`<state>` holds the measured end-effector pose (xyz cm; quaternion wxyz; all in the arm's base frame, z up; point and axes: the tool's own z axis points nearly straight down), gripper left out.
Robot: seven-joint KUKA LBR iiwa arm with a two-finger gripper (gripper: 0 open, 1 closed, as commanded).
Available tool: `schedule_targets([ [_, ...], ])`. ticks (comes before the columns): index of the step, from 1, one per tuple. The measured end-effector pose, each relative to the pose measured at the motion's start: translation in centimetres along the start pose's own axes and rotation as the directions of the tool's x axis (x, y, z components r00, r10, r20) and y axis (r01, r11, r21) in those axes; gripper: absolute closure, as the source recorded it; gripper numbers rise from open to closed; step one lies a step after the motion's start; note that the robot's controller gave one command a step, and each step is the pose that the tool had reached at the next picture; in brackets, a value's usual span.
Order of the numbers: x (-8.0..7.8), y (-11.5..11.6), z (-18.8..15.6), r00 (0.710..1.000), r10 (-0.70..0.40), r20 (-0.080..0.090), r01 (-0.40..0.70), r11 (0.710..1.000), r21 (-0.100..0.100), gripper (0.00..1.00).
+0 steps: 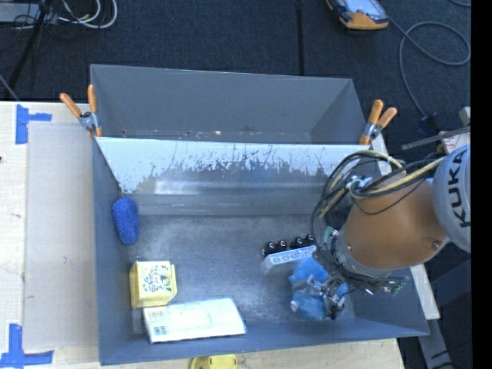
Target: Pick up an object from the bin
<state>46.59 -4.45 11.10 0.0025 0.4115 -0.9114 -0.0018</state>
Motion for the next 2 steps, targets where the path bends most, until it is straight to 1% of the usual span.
schedule_targets([
  [1,-0.19,-0.2,-4.45,1.0,0.005,0.005,-0.005,1.0,0.006,1.0],
  [2,-0.15,-0.2,-3.95,1.0,0.005,0.006,-0.005,1.0,0.007,1.0],
])
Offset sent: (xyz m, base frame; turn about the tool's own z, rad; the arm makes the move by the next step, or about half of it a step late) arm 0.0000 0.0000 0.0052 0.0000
